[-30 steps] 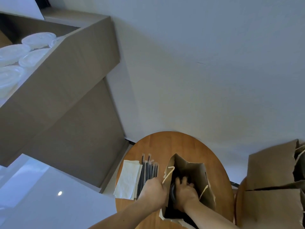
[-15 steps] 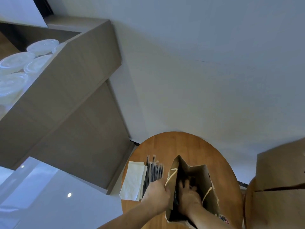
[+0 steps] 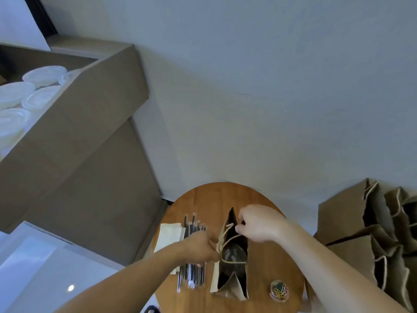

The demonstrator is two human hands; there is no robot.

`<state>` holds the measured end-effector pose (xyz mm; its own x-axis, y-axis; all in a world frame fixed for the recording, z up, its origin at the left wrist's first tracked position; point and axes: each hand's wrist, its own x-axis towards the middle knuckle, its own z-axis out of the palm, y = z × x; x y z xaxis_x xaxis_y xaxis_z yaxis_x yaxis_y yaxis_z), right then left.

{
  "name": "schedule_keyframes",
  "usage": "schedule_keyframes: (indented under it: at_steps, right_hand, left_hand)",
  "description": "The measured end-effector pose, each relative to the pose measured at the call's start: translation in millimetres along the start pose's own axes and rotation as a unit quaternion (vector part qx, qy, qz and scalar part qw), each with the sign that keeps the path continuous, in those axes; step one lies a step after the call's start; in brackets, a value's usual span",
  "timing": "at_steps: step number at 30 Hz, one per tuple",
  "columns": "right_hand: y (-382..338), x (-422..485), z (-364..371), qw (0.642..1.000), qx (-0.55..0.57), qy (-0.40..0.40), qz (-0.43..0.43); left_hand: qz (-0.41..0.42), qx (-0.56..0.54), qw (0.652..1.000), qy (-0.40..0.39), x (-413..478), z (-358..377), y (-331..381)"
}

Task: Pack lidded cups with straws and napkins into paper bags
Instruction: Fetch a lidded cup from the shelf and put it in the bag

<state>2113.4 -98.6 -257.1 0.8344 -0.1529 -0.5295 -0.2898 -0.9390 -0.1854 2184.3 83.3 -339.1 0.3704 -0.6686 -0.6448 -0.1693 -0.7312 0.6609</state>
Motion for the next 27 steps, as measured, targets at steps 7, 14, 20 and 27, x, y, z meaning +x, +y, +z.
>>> schedule_keyframes:
  at_steps: [7, 14, 20, 27]
  right_hand:
    - [-40, 27, -10, 0.993, 0.047, 0.104, -0.022]
    - [-129, 103, 55, 0.977, 0.209, 0.03, 0.021]
    - [-151, 156, 149, 0.939, 0.317, -0.012, 0.13]
    - [-143, 204, 216, 0.919, 0.329, 0.012, 0.217]
  left_hand:
    - [0.029, 0.218, 0.972, 0.077, 6, -66, -15]
    - [-0.061, 0.139, 0.978, 0.14, 13, -101, -94]
    - [-0.146, 0.075, 0.974, 0.156, 28, -101, -163]
    - [-0.164, 0.042, 0.974, 0.151, 61, -90, -208]
